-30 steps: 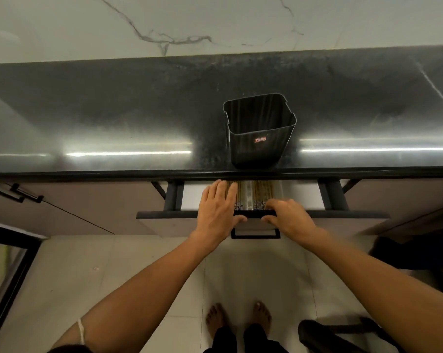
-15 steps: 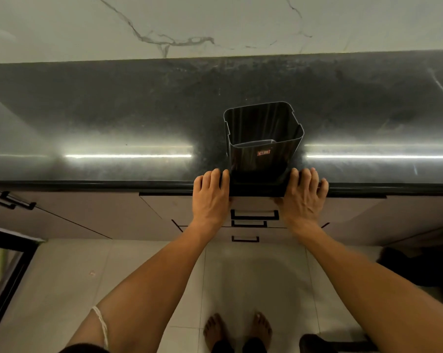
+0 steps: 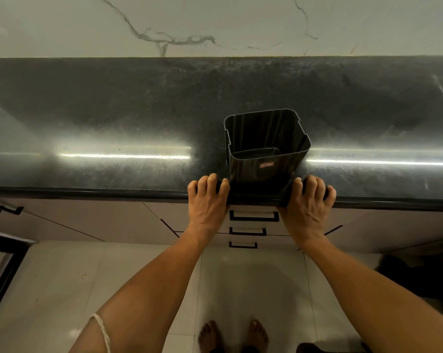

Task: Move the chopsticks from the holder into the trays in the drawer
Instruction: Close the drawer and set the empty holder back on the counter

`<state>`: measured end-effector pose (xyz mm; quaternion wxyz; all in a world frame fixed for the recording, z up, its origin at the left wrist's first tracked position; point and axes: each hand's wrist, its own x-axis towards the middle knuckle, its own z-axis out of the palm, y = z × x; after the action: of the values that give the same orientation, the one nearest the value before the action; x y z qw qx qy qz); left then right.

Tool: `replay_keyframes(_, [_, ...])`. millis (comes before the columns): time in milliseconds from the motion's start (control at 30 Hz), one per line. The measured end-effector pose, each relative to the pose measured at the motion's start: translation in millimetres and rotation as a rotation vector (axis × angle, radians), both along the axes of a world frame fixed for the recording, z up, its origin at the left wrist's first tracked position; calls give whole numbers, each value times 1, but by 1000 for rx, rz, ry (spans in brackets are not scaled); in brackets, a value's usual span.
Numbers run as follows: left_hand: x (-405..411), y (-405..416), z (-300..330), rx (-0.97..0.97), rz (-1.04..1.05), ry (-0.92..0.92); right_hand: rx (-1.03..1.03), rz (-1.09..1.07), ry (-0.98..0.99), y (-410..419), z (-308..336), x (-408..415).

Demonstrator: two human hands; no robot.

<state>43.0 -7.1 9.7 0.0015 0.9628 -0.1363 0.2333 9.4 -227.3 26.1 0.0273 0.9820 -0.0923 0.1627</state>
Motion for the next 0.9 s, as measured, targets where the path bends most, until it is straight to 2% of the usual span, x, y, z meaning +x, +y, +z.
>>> replay_keyframes(100, [1, -3, 1, -23, 17, 8, -22, -21, -3, 0, -1, 1])
replay_keyframes(200, [1, -4, 4, -30, 44, 40, -32, 6, 82, -1, 3, -1])
replay_keyframes(400, [-14, 7, 16, -64, -67, 225, 140, 83, 263, -7, 19, -18])
replay_keyframes(467, [-17, 13, 29, -211, -108, 270, 293, 142, 241, -12, 29, -19])
replay_keyframes(500, [-18, 14, 36, -330, -117, 305, 448, 152, 201, -13, 37, -17])
replay_keyframes(600, [-18, 9, 59, -852, -89, 470, 1045, 18, 71, -8, 64, -8])
replay_keyframes(667, [-19, 1, 76, -1160, -100, 573, 1286, -53, 6, 2, 78, -3])
replay_keyframes(767, [-18, -13, 97, -1345, -160, 668, 1517, -4, -18, 17, 91, 2])
replay_keyframes(900, [-14, -26, 112, -1491, -223, 771, 1585, 64, -7, 28, 95, 10])
